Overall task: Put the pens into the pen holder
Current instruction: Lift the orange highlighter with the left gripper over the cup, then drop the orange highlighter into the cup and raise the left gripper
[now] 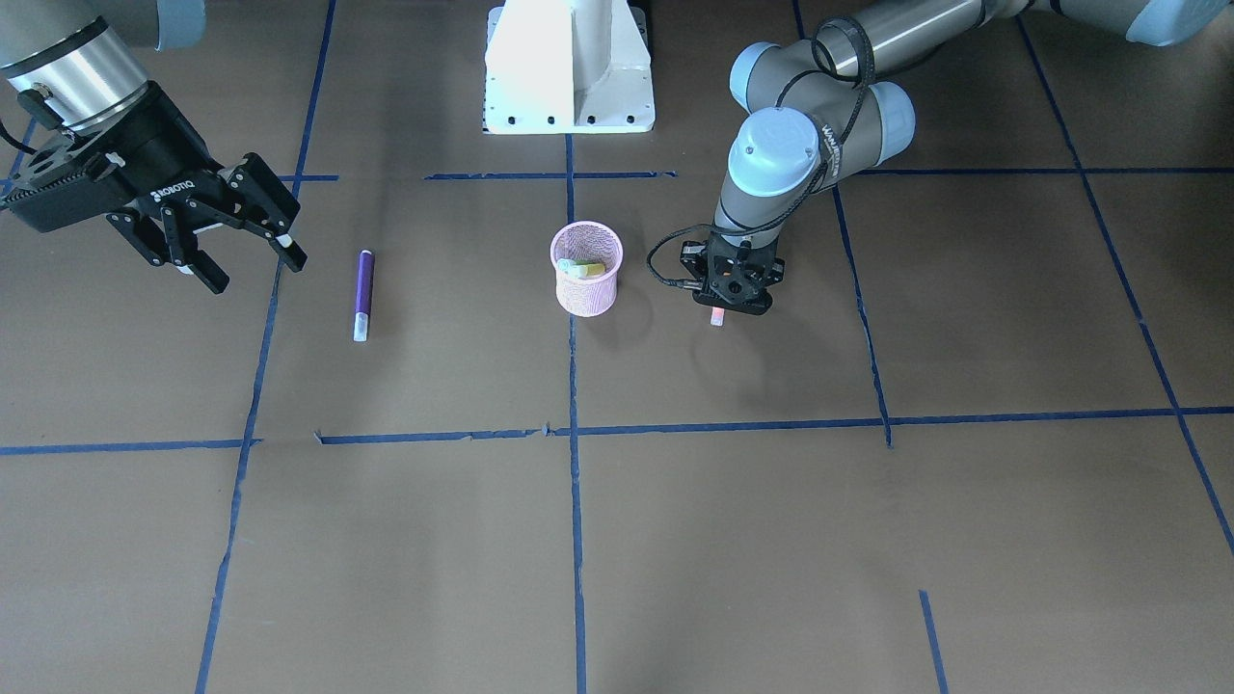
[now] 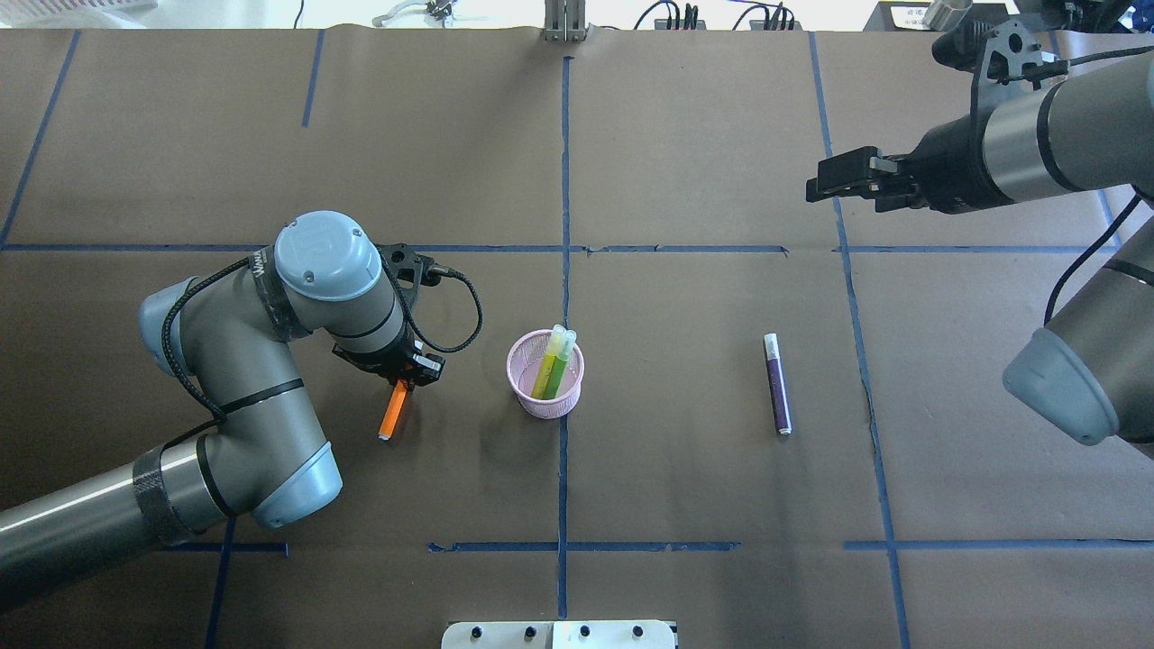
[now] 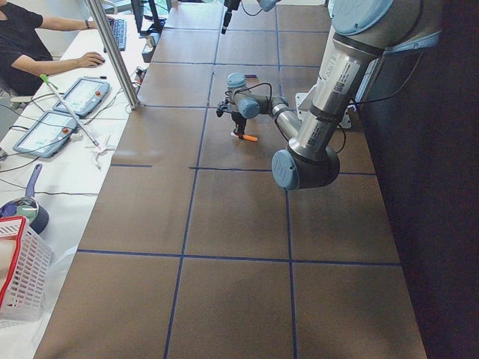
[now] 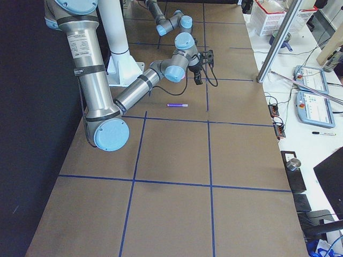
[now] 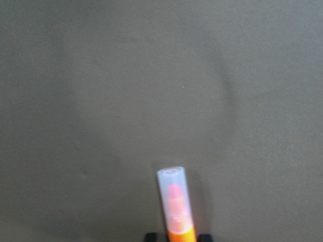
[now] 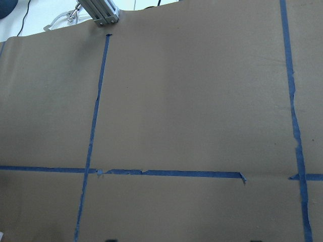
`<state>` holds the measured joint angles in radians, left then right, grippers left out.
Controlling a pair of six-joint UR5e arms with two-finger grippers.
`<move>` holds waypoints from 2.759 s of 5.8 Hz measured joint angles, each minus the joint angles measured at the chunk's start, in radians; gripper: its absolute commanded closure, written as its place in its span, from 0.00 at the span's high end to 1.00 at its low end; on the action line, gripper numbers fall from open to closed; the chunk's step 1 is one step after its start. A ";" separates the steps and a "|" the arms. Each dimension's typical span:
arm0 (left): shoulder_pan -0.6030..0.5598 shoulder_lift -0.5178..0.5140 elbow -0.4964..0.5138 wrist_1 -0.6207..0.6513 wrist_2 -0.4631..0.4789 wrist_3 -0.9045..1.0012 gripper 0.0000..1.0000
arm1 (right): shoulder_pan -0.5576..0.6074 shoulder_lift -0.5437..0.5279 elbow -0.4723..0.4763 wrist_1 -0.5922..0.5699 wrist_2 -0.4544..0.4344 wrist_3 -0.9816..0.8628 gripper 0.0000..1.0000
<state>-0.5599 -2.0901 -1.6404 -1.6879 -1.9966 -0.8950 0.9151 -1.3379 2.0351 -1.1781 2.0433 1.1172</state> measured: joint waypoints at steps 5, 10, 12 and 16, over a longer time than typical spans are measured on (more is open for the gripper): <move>0.014 -0.041 -0.259 -0.186 0.409 -0.272 0.00 | 0.032 -0.014 0.006 0.000 0.029 0.000 0.91; 0.248 -0.033 -0.196 -0.356 0.808 -0.352 0.21 | 0.030 -0.011 -0.002 -0.006 0.030 0.000 0.91; 0.250 -0.031 -0.197 -0.362 0.809 -0.351 0.58 | 0.031 -0.004 -0.001 -0.030 0.031 0.000 0.91; 0.243 -0.029 -0.220 -0.366 0.804 -0.348 0.73 | 0.019 -0.001 -0.004 -0.064 0.054 0.000 0.92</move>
<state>-0.3166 -2.1194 -1.8602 -2.0540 -1.1922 -1.2430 0.9338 -1.3393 2.0312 -1.2421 2.0972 1.1167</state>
